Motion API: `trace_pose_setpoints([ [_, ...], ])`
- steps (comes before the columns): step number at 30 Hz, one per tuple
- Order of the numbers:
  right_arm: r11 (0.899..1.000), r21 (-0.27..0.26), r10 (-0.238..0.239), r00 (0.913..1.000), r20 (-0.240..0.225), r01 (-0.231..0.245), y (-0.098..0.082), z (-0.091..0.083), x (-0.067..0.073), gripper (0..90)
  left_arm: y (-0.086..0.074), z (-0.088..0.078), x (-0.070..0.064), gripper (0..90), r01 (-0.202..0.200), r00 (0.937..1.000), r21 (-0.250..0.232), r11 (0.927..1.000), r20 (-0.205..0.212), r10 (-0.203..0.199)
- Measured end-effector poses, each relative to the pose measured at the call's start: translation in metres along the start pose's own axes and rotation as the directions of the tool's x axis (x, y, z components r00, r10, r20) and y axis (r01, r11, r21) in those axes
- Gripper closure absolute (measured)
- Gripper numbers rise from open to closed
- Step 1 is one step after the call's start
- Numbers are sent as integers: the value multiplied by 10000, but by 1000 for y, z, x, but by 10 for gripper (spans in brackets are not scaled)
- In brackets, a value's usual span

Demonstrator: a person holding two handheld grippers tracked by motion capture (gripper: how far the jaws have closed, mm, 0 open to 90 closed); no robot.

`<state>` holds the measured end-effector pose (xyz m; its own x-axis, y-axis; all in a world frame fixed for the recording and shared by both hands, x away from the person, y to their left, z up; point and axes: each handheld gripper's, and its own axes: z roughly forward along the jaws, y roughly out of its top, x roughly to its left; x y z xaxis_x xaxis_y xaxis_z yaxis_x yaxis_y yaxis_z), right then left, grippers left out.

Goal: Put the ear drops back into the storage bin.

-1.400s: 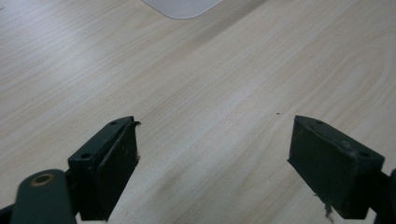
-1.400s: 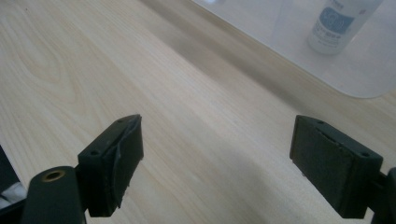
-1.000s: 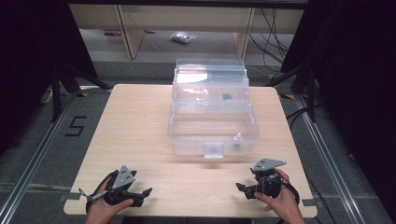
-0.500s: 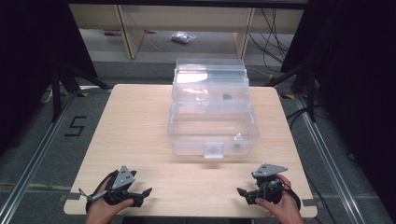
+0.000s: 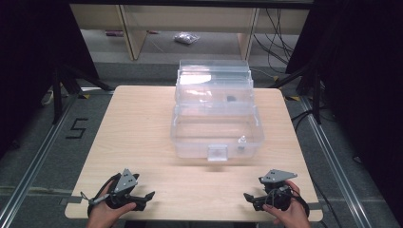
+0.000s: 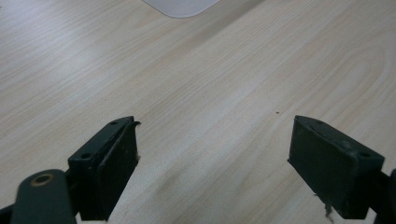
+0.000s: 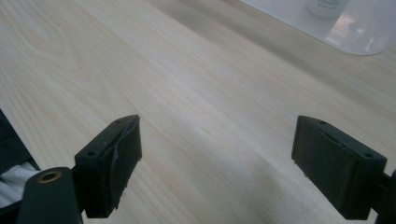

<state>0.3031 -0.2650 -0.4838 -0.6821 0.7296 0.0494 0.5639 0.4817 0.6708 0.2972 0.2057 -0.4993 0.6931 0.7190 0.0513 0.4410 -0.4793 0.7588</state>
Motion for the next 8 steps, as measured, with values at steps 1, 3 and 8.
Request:
trace_pose_setpoints([
  [1,10000,-22,-1,10000,29,1,0,0,0,170,0,0,0,150,9,10000,-13,10000,21,-9],
  [3,10000,-17,-37,10000,27,37,0,0,0,170,0,0,0,150,-4,10000,2,10000,4,4],
  [8,9999,51,109,9999,-3,-109,0,0,0,169,0,0,0,151,-9,10000,4,10000,-6,9],
])
